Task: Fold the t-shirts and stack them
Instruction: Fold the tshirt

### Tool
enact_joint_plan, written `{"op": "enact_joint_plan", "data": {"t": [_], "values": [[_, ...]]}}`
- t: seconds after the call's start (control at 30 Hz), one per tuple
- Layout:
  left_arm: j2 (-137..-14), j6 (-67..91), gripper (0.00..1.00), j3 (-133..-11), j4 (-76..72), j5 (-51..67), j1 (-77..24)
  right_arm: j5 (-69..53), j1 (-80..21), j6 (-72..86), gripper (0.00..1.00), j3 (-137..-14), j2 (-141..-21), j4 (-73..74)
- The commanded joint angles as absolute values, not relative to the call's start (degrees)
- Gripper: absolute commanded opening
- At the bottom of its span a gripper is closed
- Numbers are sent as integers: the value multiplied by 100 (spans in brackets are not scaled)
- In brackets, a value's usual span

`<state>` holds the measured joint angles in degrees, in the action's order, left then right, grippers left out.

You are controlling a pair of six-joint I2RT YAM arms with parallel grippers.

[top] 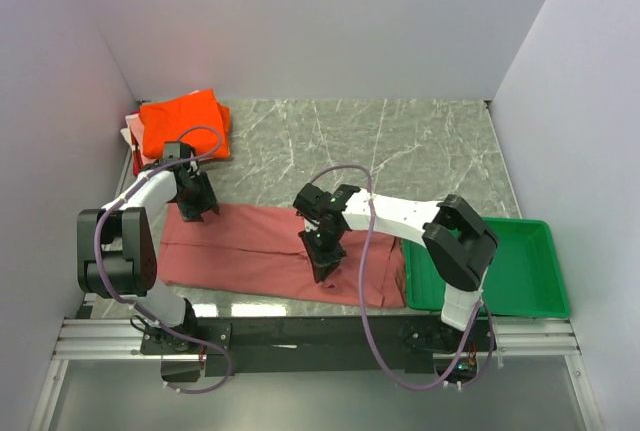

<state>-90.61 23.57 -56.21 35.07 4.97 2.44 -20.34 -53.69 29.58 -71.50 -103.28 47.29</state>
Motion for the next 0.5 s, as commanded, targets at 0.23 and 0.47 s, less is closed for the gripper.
{"op": "enact_joint_plan", "data": {"t": [0.23,0.47], "values": [[-9009,2285,55,-5581,3472,545,264,-1557,-5072,3338,47,-7339,-9827,4834],[-9245,2320,54,-5528,3375,527,290,-704,-4430,3831,53,-6725,-9211,4755]]}}
